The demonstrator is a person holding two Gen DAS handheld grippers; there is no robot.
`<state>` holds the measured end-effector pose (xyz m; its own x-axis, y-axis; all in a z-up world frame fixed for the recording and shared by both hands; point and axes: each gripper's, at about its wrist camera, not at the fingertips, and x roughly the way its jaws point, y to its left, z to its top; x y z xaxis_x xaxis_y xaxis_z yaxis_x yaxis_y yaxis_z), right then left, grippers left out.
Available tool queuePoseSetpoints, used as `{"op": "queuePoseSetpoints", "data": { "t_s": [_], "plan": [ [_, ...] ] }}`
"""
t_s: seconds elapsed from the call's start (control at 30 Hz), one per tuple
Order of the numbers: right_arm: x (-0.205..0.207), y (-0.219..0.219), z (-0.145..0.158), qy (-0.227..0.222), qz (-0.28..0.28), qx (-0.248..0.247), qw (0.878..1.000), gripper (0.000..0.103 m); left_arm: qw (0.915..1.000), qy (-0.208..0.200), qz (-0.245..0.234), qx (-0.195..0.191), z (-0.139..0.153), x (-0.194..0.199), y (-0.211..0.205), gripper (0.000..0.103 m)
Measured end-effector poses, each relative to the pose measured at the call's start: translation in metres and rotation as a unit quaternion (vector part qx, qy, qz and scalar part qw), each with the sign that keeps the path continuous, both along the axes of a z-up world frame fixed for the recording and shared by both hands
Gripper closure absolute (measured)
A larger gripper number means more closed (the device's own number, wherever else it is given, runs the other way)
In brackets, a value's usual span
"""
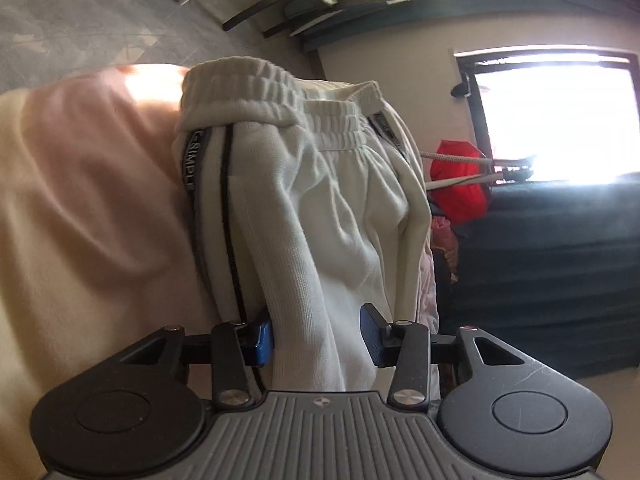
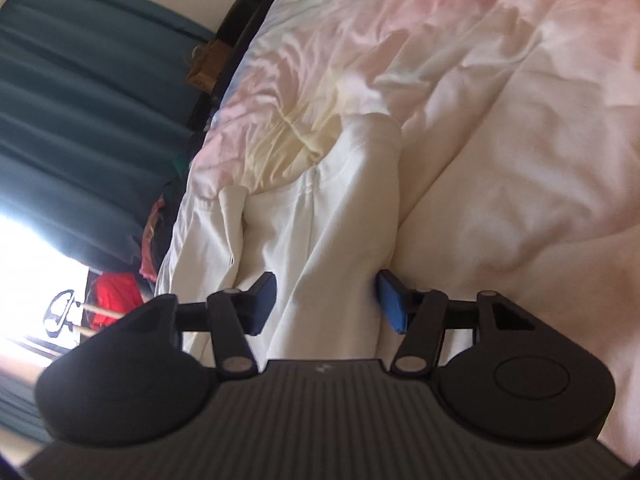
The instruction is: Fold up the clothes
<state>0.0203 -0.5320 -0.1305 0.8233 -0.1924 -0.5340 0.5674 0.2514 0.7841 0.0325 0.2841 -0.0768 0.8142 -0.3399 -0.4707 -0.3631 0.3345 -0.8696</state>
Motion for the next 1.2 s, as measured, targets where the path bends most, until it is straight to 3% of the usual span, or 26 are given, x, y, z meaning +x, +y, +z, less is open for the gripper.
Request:
{"op": "queuePoseSetpoints", "data": {
  "t_s": [0.03, 0.1, 0.17, 0.3, 0.37, 0.43, 0.5, 0.57, 0.6, 0.63, 0.73, 0.93, 1.07, 1.2],
  "plan": [
    [0.004, -0.001, -0.001, -0.003, 0.013, -0.004, 1.000, 0.066, 0.9998, -0.018, -0.004, 0.002, 0.002, 0.001, 0.000, 0.059],
    [0.005, -0.003, 0.000, -0.035, 0.016, -0.004, 0.999, 0.073, 0.9993, -0.036, 0.001, -0.011, 0.003, 0.003, 0.001, 0.068],
    [0.006, -0.004, 0.003, -0.049, 0.016, -0.006, 0.999, 0.073, 0.9994, -0.027, 0.011, -0.020, -0.001, 0.004, 0.002, 0.073],
    [0.004, -0.004, -0.001, 0.005, -0.015, 0.008, 1.000, 0.071, 0.9997, 0.018, 0.018, 0.000, -0.006, 0.007, 0.002, 0.078],
    [0.003, -0.004, -0.003, 0.024, -0.023, 0.014, 0.999, 0.066, 0.9989, 0.031, 0.033, -0.004, -0.009, 0.006, 0.005, 0.078],
    [0.006, -0.003, -0.004, 0.020, -0.009, 0.010, 1.000, 0.051, 0.9986, 0.031, 0.042, -0.012, -0.012, 0.008, 0.009, 0.078],
    [0.012, -0.001, -0.004, 0.018, 0.010, -0.002, 1.000, 0.043, 0.9986, 0.027, 0.043, -0.016, -0.016, 0.012, 0.014, 0.078],
    [0.022, 0.002, -0.002, 0.027, 0.028, -0.034, 0.999, 0.046, 0.9987, 0.027, 0.041, -0.012, -0.018, 0.014, 0.016, 0.086],
    [0.026, 0.004, 0.000, 0.032, 0.030, -0.049, 0.998, 0.064, 0.9988, 0.023, 0.044, -0.007, -0.016, 0.013, 0.016, 0.088],
    [0.029, 0.004, 0.001, 0.036, 0.031, -0.059, 0.997, 0.089, 0.9985, 0.011, 0.053, 0.004, -0.008, 0.008, 0.014, 0.090],
    [0.029, 0.005, 0.015, 0.031, 0.023, -0.097, 0.995, 0.093, 0.9957, -0.025, 0.080, 0.039, 0.016, -0.007, 0.006, 0.095],
    [0.021, 0.021, 0.080, -0.016, 0.001, -0.181, 0.983, 0.094, 0.9848, -0.092, 0.115, 0.093, 0.062, -0.034, -0.004, 0.097],
    [0.041, 0.019, 0.110, -0.020, 0.011, -0.204, 0.979, 0.094, 0.9815, -0.104, 0.107, 0.120, 0.086, -0.009, -0.007, 0.097],
    [0.085, 0.019, 0.135, -0.009, 0.021, -0.231, 0.973, 0.094, 0.9783, -0.111, 0.096, 0.146, 0.108, 0.029, -0.011, 0.097]
  ]
}}
